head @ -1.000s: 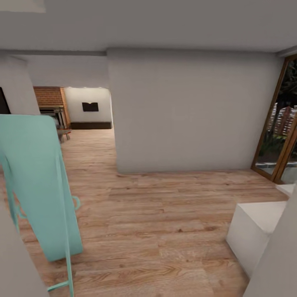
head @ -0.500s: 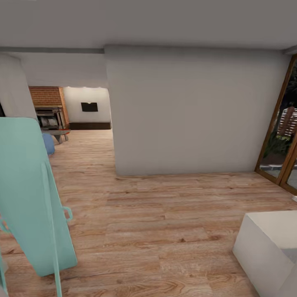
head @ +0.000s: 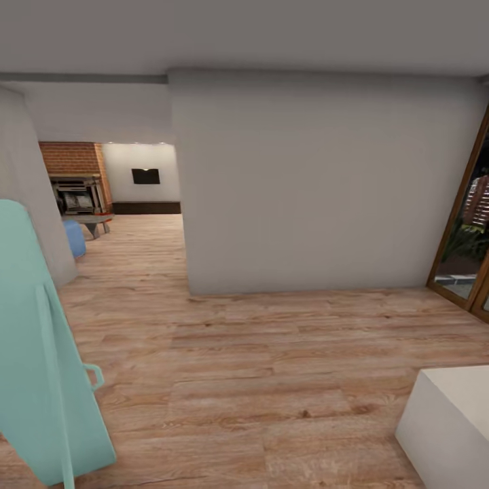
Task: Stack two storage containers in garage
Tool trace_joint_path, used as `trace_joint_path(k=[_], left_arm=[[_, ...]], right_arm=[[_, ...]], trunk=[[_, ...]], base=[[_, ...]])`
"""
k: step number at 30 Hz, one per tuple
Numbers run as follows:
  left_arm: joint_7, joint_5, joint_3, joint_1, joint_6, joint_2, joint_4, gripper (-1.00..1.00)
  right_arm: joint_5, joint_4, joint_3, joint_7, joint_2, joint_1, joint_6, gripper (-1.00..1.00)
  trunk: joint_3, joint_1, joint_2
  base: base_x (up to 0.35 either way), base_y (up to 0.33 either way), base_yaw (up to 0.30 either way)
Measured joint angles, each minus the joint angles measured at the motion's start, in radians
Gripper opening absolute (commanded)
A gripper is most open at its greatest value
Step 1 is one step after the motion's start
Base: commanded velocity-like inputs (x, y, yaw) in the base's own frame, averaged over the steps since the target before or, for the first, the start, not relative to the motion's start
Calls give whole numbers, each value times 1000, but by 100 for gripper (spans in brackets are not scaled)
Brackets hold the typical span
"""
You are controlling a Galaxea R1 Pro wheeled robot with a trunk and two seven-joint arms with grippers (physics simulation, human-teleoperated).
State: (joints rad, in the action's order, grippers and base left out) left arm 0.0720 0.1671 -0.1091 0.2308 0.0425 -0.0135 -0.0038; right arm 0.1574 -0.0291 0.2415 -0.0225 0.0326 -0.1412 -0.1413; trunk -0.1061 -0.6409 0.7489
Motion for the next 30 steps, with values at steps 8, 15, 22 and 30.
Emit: trace_joint_path(k=[8,15,22,30], left_arm=[[0,0,0,0,0,0,0,100],[0,0,0,0,0,0,0,100],[0,0,0,0,0,0,0,100],[0,0,0,0,0,0,0,100]], right_arm=[[0,0,0,0,0,0,0,100],[0,0,0,0,0,0,0,100],[0,0,0,0,0,0,0,100],[0,0,0,0,0,0,0,100]], trunk=[[0,0,0],[0,0,0],[0,0,0],[0,0,0]], base=[[332,0,0],[334,0,0],[334,0,0],[334,0,0]])
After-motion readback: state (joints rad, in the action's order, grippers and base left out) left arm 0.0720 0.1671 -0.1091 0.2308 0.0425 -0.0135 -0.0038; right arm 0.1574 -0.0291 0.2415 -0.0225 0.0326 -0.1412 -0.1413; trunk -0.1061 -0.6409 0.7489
